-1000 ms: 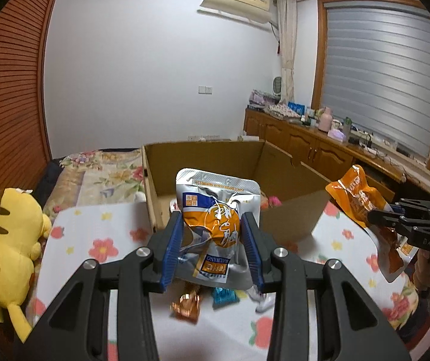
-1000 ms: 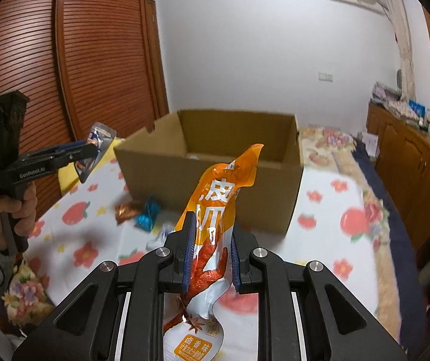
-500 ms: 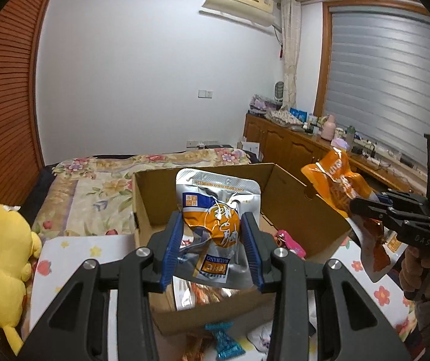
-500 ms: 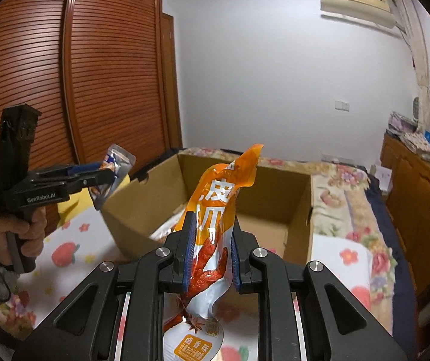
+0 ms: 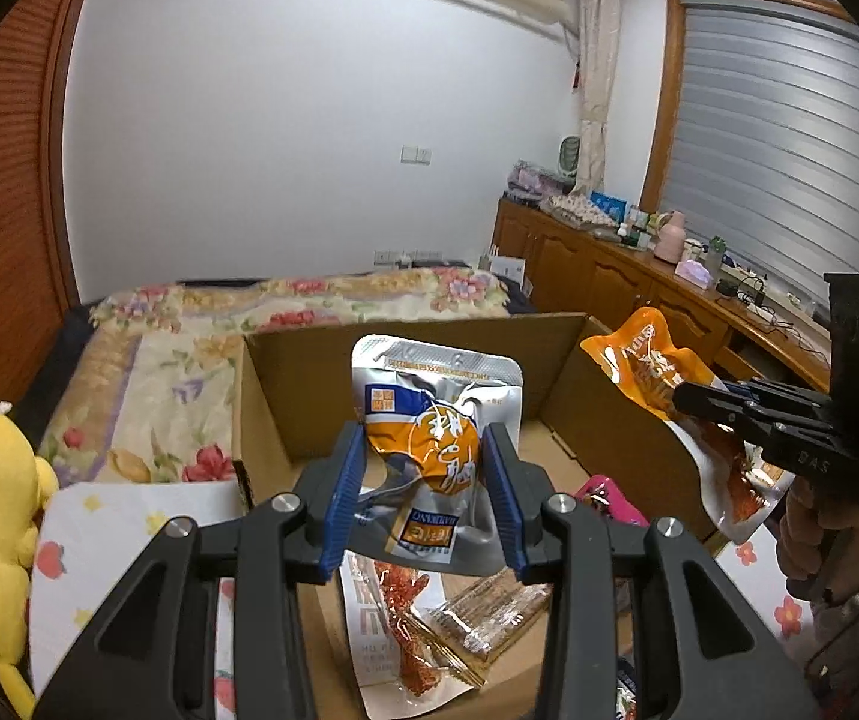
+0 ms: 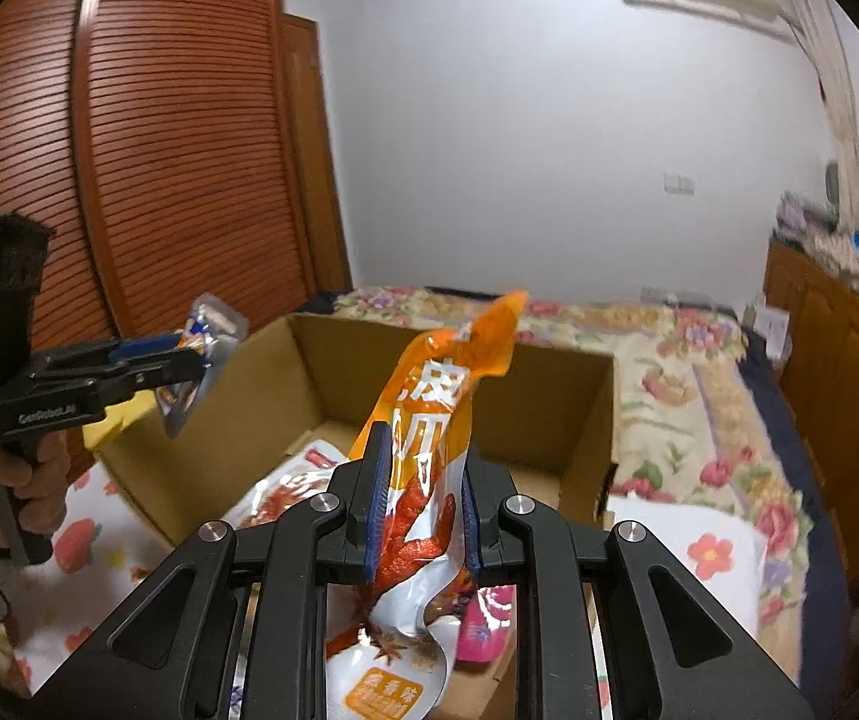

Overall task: Organize snacks
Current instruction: 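Carry both packs over the cardboard box and open both tools to drop them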

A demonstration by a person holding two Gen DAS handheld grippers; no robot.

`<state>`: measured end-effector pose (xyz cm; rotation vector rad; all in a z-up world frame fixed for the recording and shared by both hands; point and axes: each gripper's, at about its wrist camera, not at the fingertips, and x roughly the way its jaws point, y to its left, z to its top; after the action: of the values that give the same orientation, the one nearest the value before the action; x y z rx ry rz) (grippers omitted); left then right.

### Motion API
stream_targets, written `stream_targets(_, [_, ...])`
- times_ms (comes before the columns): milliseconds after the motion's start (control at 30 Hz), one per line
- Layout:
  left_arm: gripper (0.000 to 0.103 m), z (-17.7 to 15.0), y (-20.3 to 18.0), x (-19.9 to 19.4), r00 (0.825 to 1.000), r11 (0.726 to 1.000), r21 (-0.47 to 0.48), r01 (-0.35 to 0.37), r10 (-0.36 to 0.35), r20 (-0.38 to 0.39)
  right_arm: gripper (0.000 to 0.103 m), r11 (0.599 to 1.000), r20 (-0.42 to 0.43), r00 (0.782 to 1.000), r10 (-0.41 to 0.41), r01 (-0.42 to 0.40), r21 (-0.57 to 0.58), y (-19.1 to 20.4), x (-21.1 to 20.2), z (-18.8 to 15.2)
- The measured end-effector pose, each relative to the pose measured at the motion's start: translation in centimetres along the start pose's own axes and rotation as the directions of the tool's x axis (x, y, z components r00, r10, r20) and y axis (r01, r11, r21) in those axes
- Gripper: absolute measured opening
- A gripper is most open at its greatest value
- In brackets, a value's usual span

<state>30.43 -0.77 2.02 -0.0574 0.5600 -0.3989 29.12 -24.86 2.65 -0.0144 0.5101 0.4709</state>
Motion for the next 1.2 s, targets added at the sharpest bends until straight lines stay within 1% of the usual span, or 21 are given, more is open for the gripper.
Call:
stream_targets(167, [0.039,-0.2,0.1,1.2,0.999,1.0,0.007,-0.012,0.013,-0.036,0.019,0.999,-0.035,0.999,0.016,-0.014,0.048,-1.4,1.3,-0.5])
stream_targets(267, [0.039,-0.3,-0.3,1.4,0.999,1.0,0.009,-0.014,0.015,-0.044,0.019,0.999,-0.048,0.999,0.007,-0.005,0.042,-1.0,1.6,-0.8])
stream_targets(300, [0.037,-0.4,-0.4,1.3,0.999,1.0,0.011,-0.013,0.014,-0.043,0.019,0.999,-0.05,0.999,0.002,0.0,0.037,-1.0,1.6,-0.8])
stream_targets(433, [0.037,-0.4,-0.6,1.7,0.998,0.999,0.034,-0.028,0.03,-0.049,0.019,1.0,-0.058,0.998,-0.024,0.024,0.007,-0.5,1.7,-0.9])
stream_targets(667, [0.037,-0.5,-0.6,2.0,0.998,0.999,0.031,-0.027,0.028,-0.058,0.019,1.0,-0.072,0.997,-0.012,0.013,0.014,-0.7,2.2,-0.9])
stream_targets(833, [0.037,-0.6,-1.3,1.9,0.998,0.998,0.051,-0.027,0.031,-0.061,0.02,1.0,-0.08,0.997,-0.01,0.011,0.014,-0.8,2.4,-1.0])
stream_targets(1000, [0.037,-0.6,-1.8,1.5,0.998,0.998,0.065,-0.024,0.028,-0.058,0.021,1.0,-0.084,0.996,-0.025,0.025,-0.005,-0.6,2.5,-1.0])
stream_targets(1067, [0.037,-0.7,-1.9,1.3,0.998,0.997,0.069,-0.027,0.031,-0.057,0.026,1.0,-0.086,0.996,-0.028,0.028,-0.008,-0.6,2.6,-0.9])
stream_targets(1100, [0.037,-0.8,-1.8,1.3,0.998,0.997,0.069,-0.027,0.031,-0.057,0.034,0.999,-0.087,0.996,-0.031,0.031,-0.008,-0.5,2.6,-0.9])
stream_targets(1133, [0.037,-0.8,-1.7,1.1,0.998,0.997,0.069,-0.026,0.03,-0.056,0.036,1.0,-0.085,0.996,-0.03,0.03,-0.005,-0.4,2.5,-0.9])
stream_targets(1200, [0.037,-0.9,-1.8,0.8,0.998,0.997,0.068,-0.028,0.031,-0.055,0.036,0.999,-0.083,0.996,-0.032,0.032,0.002,-0.3,2.4,-0.9])
